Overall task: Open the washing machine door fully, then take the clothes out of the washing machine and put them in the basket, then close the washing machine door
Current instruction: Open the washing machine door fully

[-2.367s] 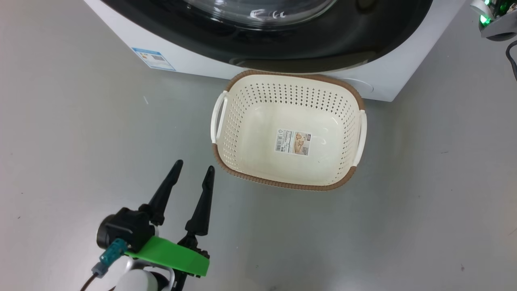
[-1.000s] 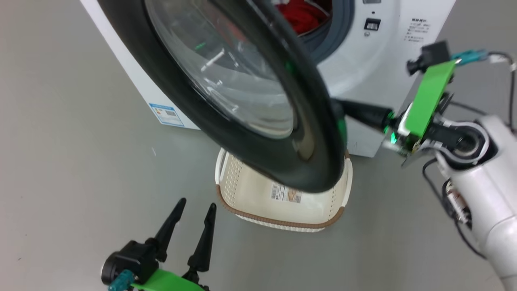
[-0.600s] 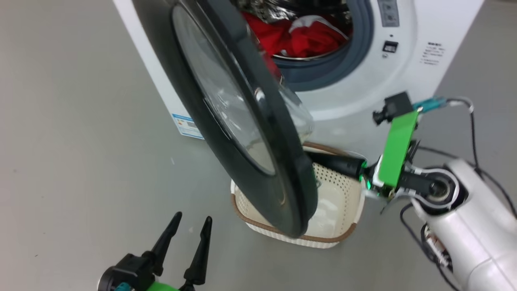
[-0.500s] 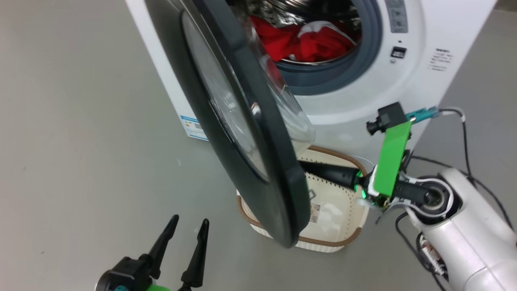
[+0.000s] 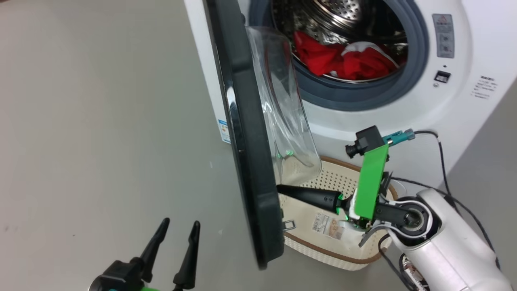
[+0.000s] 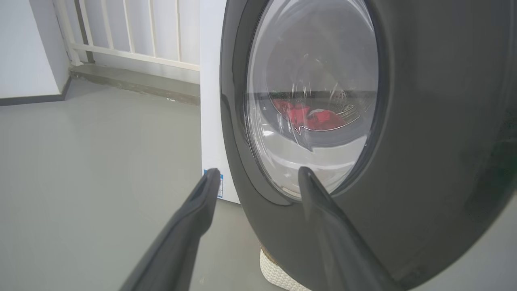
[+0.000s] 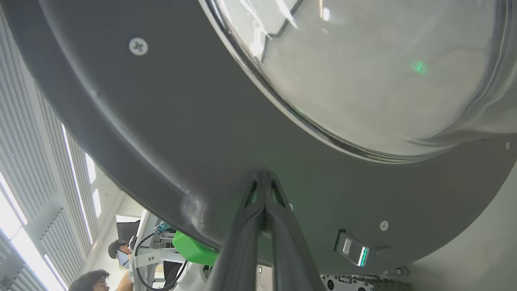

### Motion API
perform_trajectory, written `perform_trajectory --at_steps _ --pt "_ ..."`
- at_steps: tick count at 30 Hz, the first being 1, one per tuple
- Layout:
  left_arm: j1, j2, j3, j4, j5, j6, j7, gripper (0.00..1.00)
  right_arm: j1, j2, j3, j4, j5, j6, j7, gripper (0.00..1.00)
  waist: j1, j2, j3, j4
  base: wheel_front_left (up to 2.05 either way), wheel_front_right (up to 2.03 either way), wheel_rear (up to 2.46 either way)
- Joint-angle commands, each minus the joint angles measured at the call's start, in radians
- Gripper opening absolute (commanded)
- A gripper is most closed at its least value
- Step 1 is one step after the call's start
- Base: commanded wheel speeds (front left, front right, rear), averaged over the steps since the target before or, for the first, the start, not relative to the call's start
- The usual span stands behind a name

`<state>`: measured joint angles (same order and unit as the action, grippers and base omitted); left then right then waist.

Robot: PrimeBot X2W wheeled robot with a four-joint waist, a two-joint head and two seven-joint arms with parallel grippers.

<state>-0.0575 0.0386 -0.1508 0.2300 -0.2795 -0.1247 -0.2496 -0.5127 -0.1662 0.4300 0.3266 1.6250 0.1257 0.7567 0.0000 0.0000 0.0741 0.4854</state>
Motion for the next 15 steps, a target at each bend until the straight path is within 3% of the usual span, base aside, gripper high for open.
perform_trajectory --at_steps 1,15 --pt "-0.002 0.012 0.042 -0.023 0.008 0.004 -0.012 1.0 0.007 0.031 0.019 -0.029 -0.009 0.005 -0.003 0.0 0.0 0.0 -0.016 0.024 0.0 0.0 0.0" --pt "0.011 0.012 0.073 -0.043 -0.009 0.036 -0.012 1.0 -0.034 0.097 0.067 0.0 -0.034 0.005 -0.017 0.0 0.0 0.0 -0.006 0.039 0.0 0.0 0.0"
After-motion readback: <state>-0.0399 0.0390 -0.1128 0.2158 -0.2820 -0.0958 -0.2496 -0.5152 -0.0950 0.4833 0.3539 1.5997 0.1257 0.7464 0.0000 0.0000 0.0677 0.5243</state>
